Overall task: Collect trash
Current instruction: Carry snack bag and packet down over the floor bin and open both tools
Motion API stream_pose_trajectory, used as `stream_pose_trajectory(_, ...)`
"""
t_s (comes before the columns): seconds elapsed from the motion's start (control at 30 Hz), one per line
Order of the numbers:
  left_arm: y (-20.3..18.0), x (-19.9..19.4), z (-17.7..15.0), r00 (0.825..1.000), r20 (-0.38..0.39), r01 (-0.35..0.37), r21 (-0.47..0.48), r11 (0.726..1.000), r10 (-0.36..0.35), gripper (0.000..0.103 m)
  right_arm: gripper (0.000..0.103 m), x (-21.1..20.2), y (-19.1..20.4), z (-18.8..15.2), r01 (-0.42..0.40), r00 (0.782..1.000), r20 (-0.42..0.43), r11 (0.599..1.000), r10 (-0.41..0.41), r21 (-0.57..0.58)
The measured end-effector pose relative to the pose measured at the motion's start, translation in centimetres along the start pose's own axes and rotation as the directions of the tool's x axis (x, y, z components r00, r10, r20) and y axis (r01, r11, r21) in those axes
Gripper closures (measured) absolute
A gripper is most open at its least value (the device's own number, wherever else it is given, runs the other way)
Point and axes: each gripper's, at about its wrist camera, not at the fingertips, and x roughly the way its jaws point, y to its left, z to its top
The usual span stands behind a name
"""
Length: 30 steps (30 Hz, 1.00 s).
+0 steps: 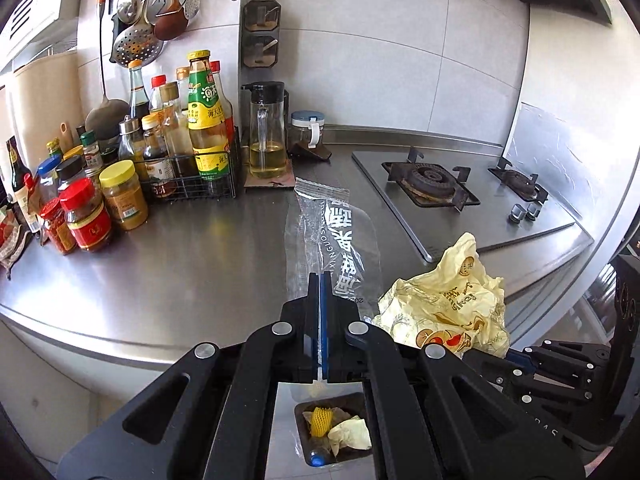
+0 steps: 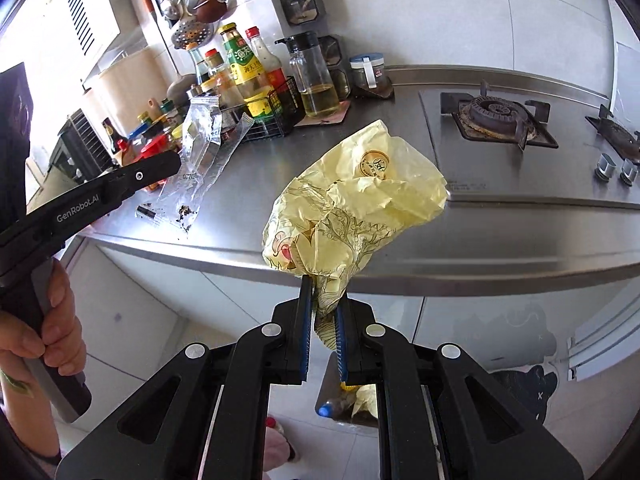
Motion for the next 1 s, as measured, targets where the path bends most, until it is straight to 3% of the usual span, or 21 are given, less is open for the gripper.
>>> stream_pose_trajectory(0.33,-1.6,1.7,-11.0,0.999,0.038,-0.015,0.007,1.0,0.015,0.103,0.091,1.5,-1.7,-8.9,0.012,0.999,0.051,1.0,-0.011,-0.006)
stream_pose_trajectory(0.57,-2.2,5.3,-19.0,1.0,0.027,-0.01,0.008,1.0,0.01,0.103,0.091,6.4,-3.8,-15.5,0.001,1.0,-0.024,1.0,-0.002,-0.028)
stream_pose_trajectory(0.7,-1.3,10.1,-23.3,0.996,-0.088,0.001,-0.039,0.999,-0.004,0.103,0.091,12.0,-5.0,-19.4,0.024,0.986,-0.164,1.0,-0.024,-0.002)
stream_pose_trajectory(0.83,-0.1,15.9,-27.0,0.977,-0.214,-0.008,-0.09,0.996,-0.011,0.103,0.091,18.2,-6.4,-22.6,0.058,0.955,-0.291,0.998,-0.052,0.014)
stream_pose_trajectory(1.0,0.9,22.5,-30.8,0.943,-0.331,-0.009,-0.11,0.994,-0.029,0.103,0.091,24.2,-8.2,-25.1,0.085,0.92,-0.388,0.996,-0.064,0.037)
